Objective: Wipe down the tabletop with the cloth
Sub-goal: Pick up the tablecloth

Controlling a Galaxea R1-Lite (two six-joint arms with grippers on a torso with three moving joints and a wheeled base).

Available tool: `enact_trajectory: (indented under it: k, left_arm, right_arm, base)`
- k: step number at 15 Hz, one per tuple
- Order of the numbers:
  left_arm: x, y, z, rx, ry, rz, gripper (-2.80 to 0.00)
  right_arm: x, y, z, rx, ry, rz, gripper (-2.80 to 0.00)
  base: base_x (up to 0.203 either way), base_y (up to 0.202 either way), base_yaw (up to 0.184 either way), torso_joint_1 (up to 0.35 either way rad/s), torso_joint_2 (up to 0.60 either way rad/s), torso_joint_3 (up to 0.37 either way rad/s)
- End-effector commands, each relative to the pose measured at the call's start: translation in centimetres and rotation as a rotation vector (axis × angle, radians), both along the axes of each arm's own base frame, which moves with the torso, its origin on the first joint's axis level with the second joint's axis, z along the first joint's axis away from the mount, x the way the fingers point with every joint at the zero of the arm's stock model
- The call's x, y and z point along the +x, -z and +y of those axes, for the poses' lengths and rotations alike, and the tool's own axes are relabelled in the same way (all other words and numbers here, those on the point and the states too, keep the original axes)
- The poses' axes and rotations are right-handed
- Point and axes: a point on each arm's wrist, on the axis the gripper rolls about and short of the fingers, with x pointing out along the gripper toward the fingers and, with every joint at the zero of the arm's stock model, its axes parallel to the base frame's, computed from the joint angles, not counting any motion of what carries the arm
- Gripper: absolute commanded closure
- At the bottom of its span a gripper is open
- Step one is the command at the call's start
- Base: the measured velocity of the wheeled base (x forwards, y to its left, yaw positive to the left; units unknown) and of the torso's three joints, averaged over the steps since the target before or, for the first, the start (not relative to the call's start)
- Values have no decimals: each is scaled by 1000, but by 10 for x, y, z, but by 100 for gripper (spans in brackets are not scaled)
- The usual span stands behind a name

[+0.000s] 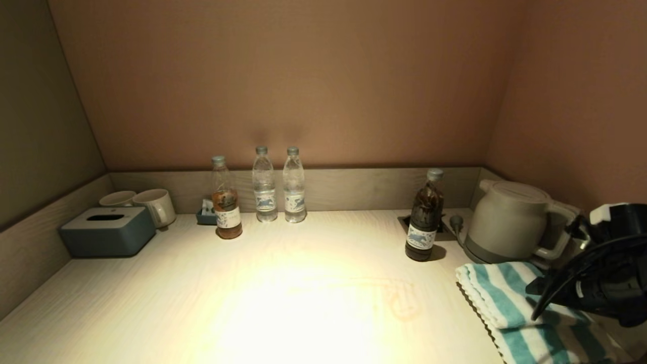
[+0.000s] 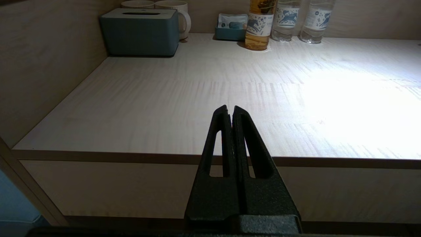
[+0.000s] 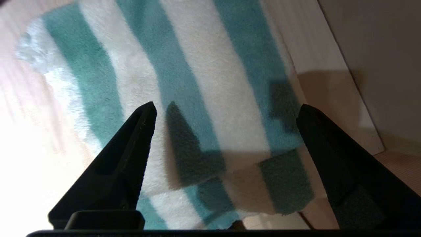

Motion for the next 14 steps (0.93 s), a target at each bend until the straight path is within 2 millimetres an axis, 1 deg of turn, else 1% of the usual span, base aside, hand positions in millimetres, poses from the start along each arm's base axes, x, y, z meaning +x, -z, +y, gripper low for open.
enact_trajectory:
  k: [1, 3, 5, 9, 14]
  left_arm:
    - [0, 0, 0, -2, -1, 1, 0]
    - [0, 0, 0, -1, -1, 1, 0]
    - [0, 0, 0, -2, -1, 1, 0]
    - [0, 0, 0, 0, -1, 1, 0]
    - [0, 0, 0, -1, -1, 1, 0]
  right_arm:
    - [-10, -10, 2, 62, 6, -59, -280]
    - [-18, -7, 5, 73, 5, -50, -280]
    - [-24, 1, 7, 84, 9, -21, -280]
    - [-26, 11, 8, 124, 41, 12, -280]
    - [-27, 15, 6, 155, 82, 18, -280]
  base:
    - [0, 0, 0, 0, 0, 0]
    - [0, 0, 0, 0, 0, 0]
    - [0, 0, 0, 0, 0, 0]
    - [0, 0, 0, 0, 0, 0]
    - [0, 0, 0, 0, 0, 0]
